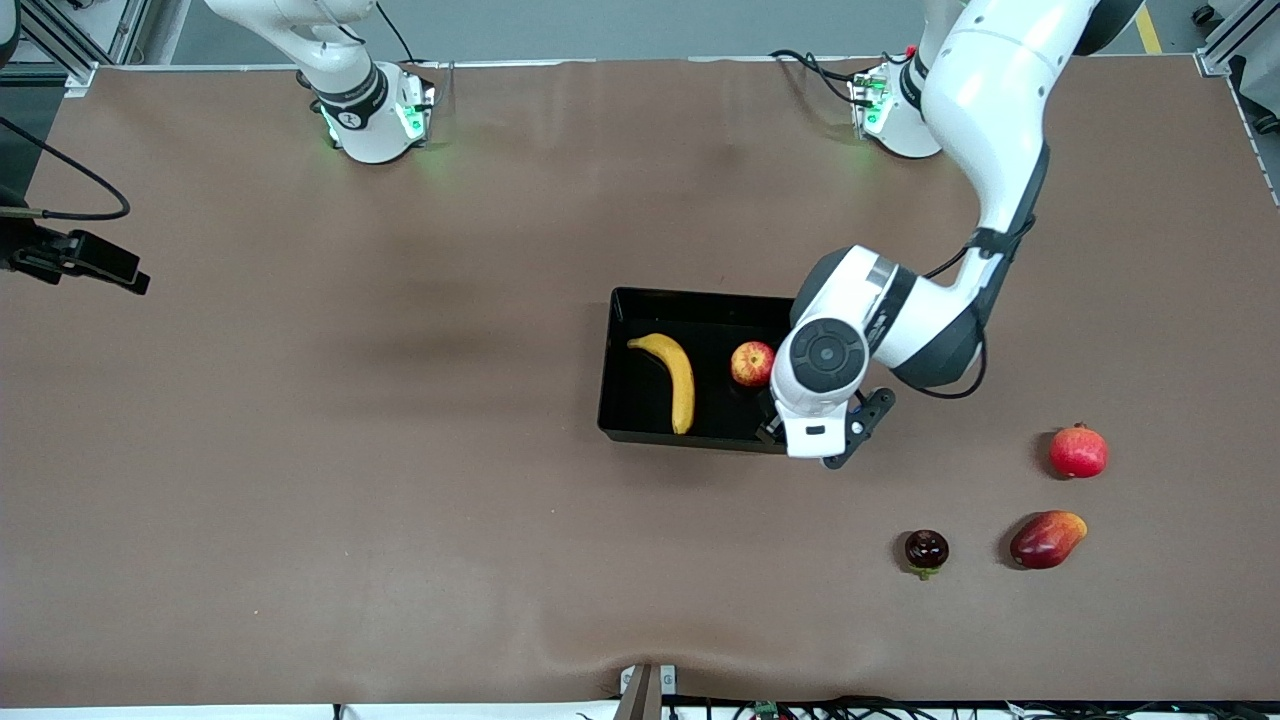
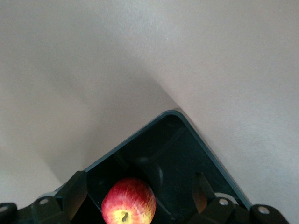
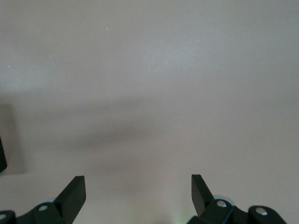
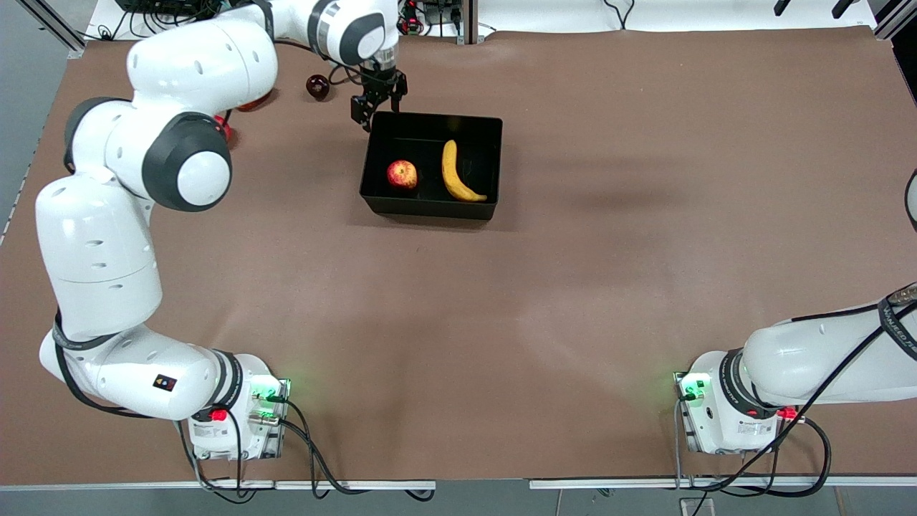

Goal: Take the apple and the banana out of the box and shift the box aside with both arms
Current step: 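Lower the left gripper and grasp the red-yellow apple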

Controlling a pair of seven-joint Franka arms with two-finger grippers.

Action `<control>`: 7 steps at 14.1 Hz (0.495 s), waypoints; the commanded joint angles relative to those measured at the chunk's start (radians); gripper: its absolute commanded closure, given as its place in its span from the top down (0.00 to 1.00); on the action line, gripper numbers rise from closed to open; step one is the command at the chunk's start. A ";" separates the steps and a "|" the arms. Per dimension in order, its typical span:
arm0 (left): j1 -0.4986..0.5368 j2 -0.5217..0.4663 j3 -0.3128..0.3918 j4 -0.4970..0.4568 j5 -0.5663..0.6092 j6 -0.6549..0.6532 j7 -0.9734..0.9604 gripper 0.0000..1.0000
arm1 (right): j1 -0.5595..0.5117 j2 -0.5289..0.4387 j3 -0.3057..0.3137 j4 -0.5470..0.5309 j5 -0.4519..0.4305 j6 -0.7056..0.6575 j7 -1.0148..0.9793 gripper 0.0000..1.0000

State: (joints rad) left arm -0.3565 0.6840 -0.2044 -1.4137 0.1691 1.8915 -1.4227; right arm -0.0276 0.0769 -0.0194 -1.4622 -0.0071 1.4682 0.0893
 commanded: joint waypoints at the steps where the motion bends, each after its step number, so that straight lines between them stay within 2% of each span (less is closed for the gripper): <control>1: -0.025 -0.012 0.000 -0.039 0.027 0.008 -0.033 1.00 | -0.015 0.001 0.010 0.002 0.001 -0.002 -0.006 1.00; 3: -0.025 -0.053 -0.004 -0.111 0.027 0.017 -0.028 1.00 | -0.014 0.009 0.010 0.002 0.001 -0.002 -0.006 1.00; 7: -0.016 -0.060 -0.039 -0.220 0.026 0.167 -0.021 1.00 | -0.014 0.010 0.012 0.002 0.001 0.000 -0.006 1.00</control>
State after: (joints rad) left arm -0.3812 0.6693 -0.2298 -1.5360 0.1728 1.9799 -1.4230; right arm -0.0276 0.0882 -0.0192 -1.4622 -0.0071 1.4682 0.0893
